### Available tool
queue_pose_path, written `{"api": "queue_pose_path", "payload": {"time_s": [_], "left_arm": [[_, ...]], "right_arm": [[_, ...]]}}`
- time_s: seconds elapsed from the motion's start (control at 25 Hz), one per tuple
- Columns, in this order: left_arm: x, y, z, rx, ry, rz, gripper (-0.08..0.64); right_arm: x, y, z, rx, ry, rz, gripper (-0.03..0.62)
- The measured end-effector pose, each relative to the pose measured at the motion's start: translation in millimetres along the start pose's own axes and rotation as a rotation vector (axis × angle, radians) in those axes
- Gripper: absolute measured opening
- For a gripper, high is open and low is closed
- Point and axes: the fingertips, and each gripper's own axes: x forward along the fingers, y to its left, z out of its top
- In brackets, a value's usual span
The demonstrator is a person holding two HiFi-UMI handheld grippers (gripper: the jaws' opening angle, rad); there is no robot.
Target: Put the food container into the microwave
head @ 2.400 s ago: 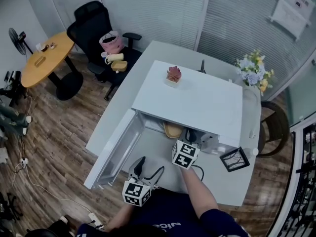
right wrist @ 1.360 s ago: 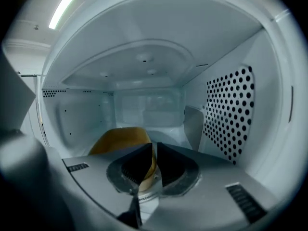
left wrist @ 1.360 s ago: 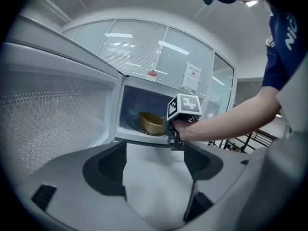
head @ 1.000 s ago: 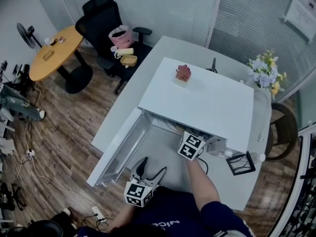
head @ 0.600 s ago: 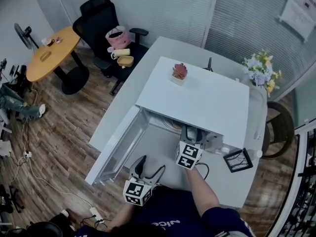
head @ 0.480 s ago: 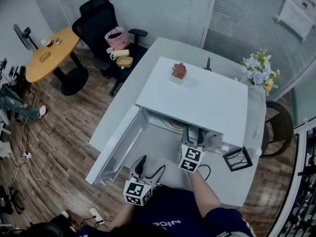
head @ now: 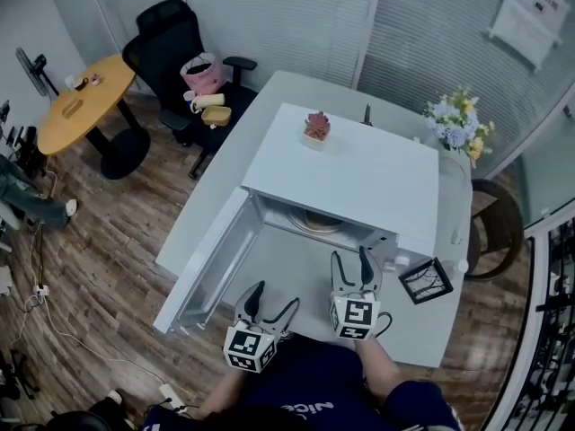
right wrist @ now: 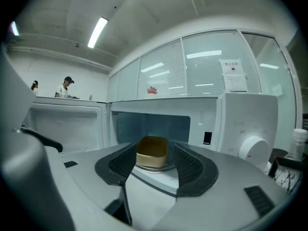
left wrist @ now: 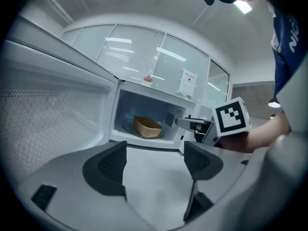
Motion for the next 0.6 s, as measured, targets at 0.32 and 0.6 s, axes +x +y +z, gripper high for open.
{"api": "queue_pose_path", "payload": {"time_s": [0.32, 0.6], "left_arm": [[-2, -6, 3, 0.033, -0.014, -0.025, 0.370], [-3, -10, 7, 0.135, -0.023, -0.027, 0.371]], "right_arm": [[-53, 12, -11, -0.046, 0.013, 0.024, 0.252], [-72, 22, -29, -0.058, 0.056, 0.056, 0.252]]}}
